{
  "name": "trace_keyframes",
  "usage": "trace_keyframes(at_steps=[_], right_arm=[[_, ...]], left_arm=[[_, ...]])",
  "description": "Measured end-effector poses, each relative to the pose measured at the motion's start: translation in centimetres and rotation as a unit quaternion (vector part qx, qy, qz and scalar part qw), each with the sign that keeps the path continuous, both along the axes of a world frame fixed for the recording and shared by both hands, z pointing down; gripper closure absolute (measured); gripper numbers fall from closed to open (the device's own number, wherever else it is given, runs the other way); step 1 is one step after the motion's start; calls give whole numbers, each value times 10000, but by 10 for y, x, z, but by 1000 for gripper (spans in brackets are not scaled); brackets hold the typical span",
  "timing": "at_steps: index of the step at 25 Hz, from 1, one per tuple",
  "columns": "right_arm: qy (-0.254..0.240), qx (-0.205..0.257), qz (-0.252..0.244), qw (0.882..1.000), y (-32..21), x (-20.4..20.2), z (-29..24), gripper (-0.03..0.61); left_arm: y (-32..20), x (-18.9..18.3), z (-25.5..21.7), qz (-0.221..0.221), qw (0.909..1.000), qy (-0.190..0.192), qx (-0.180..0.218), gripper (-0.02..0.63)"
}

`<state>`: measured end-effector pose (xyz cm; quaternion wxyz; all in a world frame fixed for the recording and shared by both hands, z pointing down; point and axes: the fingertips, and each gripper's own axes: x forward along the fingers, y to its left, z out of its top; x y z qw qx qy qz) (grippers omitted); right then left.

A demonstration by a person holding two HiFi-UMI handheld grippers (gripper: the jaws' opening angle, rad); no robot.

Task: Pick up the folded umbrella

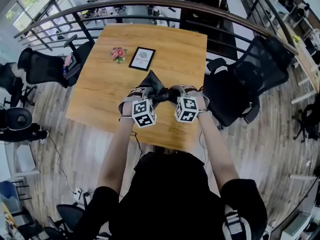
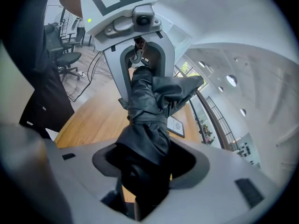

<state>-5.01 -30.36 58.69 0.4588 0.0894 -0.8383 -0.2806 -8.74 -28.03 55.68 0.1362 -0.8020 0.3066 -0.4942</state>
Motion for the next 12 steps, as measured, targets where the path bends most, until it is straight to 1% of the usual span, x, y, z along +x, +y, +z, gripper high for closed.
trace_keyframes(at_steps=[12], right_arm=[[-115,75,-248,9996,8,27,-8,325]], left_arm=[[11,29,-9,-259,9996,-94,53,351]])
